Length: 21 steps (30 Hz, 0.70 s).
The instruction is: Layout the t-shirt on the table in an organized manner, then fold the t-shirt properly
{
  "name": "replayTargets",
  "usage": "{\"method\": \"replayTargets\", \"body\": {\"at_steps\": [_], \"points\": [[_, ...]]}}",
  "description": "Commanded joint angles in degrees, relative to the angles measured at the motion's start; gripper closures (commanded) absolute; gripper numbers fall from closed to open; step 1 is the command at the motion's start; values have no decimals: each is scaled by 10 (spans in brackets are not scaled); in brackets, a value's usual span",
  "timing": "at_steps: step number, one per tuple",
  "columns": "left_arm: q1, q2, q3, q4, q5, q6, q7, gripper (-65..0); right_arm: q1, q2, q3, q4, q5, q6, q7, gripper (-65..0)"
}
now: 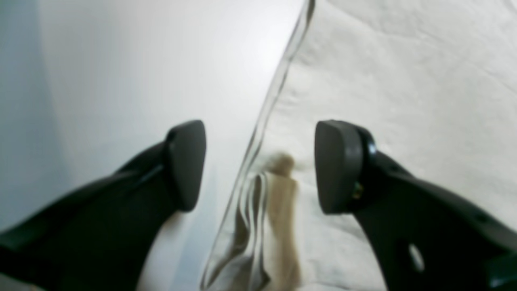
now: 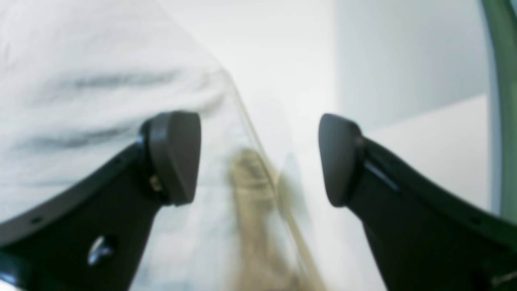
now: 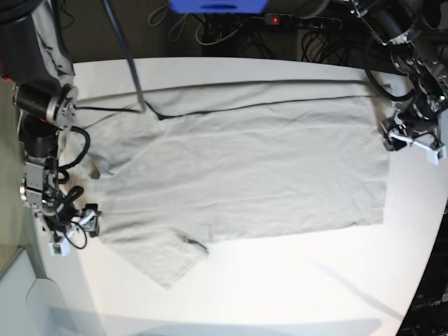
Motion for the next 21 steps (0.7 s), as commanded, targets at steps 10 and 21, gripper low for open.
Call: {"method": "replayTargets", "body": {"at_steps": [10,21], "points": [[-17,30,48,70,-6,1,-11,-411,5,26,1,10,25,-11,17,-456],[-33,28,57,76,-2,4,-11,-411,-7,22,-1,35,25,-11,12,-459]]}}
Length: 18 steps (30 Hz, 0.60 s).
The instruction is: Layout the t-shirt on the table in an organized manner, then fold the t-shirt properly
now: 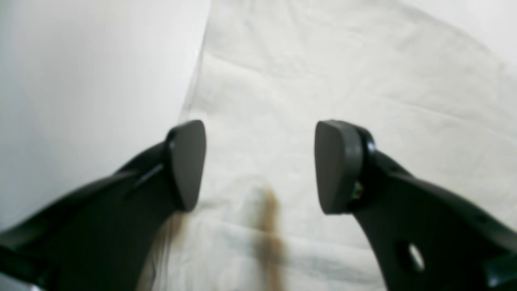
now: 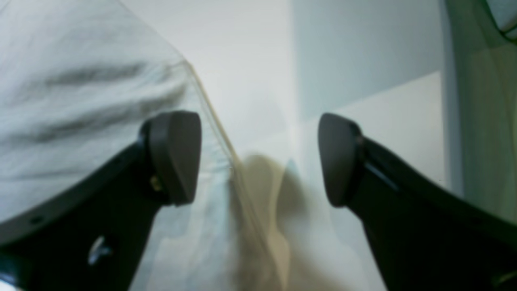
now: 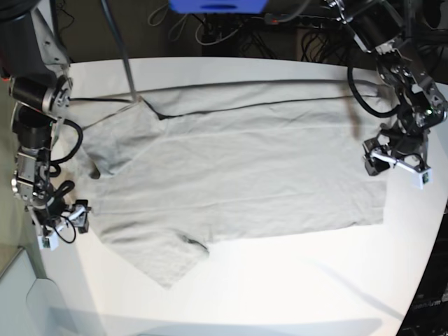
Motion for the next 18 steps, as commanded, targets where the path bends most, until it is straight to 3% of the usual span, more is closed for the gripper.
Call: {"method": "replayTargets", "body": {"at_steps": [1,9,18], "points": [[-6,-9,-1,12,-7,2,-8,-411,19,8,-1,6,7,-10,13,-459],[-7,-10,-2,14,-5,2,-8,-411,34,0,-25,-50,4,-11,12,-459],[-16,-43,-2,7,-7,2,-10,-411,56,4,-57,-99,4,-11,12,-424]]}}
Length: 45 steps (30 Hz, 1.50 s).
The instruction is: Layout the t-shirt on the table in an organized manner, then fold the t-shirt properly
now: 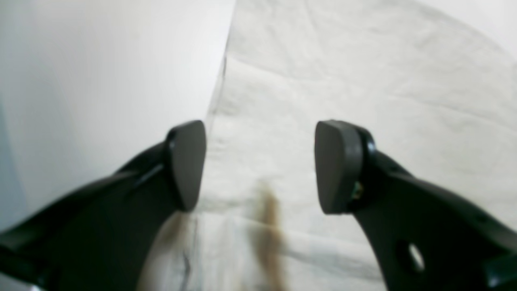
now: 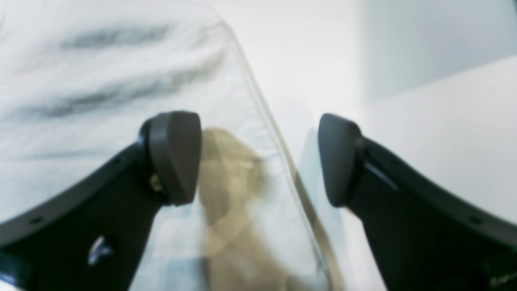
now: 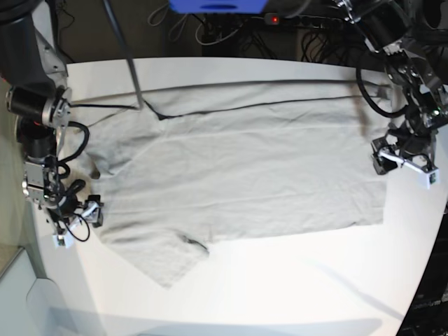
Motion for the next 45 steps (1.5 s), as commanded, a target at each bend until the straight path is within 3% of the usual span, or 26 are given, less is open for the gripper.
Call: {"method": "replayTargets", "body": {"at_steps": [1,10,14,23,30,36,42,45], "points": [[-22,-15,-1,6,-2,1,-16,-411,15,6,-4,5,4,-9,-1,-402],[-130,-79,3,-178,-2,2,-20,-412,9,6,-20,5,4,-9,-1,-95],[-190,-96,4,-276,-2,1,-28,-412,-1,7,-19,5,5,-9,0,-10],[-233,-119,138,-421,-2,2,-154,-412,-3,7,-20,5,5,-9,0,0],[-262,-127,142,-536,-2,3,-212,-412,-3,7,-20,5,5,-9,0,0],[-263,-128,142,-548,0,3,-243,-412,-3,7,-20,5,5,-9,0,0],[-279,-111,142,-554,79,3,-246,-408,-3,6,-20,5,5,-9,0,0],[-288,-101,142,-574,103,3,-246,-304,-3,6,-20,5,5,-9,0,0]]}}
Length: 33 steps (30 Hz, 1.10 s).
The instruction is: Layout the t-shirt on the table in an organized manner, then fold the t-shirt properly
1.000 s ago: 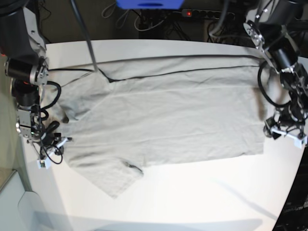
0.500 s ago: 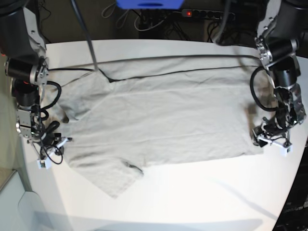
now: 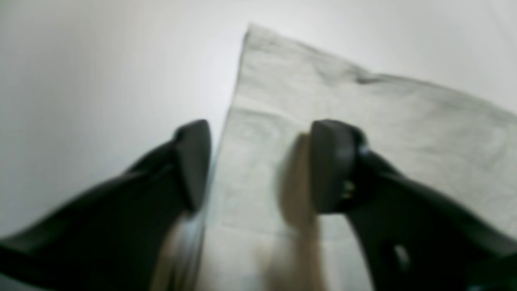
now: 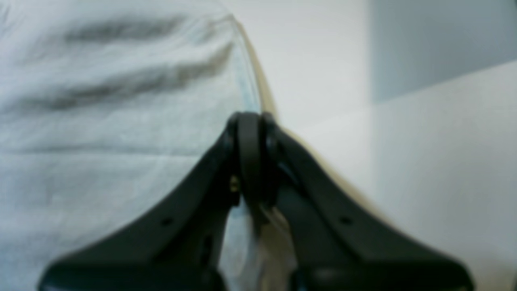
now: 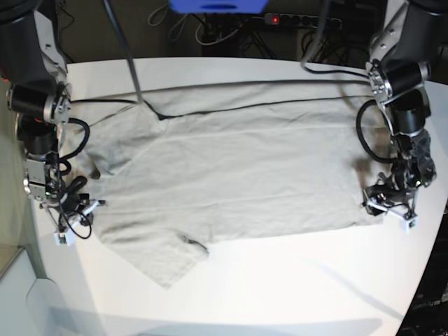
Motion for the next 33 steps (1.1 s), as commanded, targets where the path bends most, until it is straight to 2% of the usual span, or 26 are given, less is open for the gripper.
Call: {"method": "replayTargets", "body": {"at_steps": [1,5,9,13,21,25,30,33], "points": [[-11,0,0,-7,7,-1,31,-244,9,5,-2,3,-9,-9,-17,0],[-12,0,-1,-18,6,-1,31,0,9,6,-2,3,-9,-8,-17,0],[-12,0,0,-18,6,-4,34,-5,9,13,3,3,-7,-3,-14,0],[-12,-2,-3,-14,4,-6,37,-5,10,15,20,3,-6,61,-14,0],[-13,-2,-3,-12,4,-8,61,-5,9,41,77,3,-6,67,-15,0],[-13,1,-3,-12,4,-8,62,-5,1,44,106,4,-6,121,-17,0],[-13,7,-1,-12,4,-9,62,-5,-25,47,146,9,-6,121,-17,0],[-16,18,0,-6,4,-9,59,-5,-70,42,166,74,-6,121,-17,0]]}}
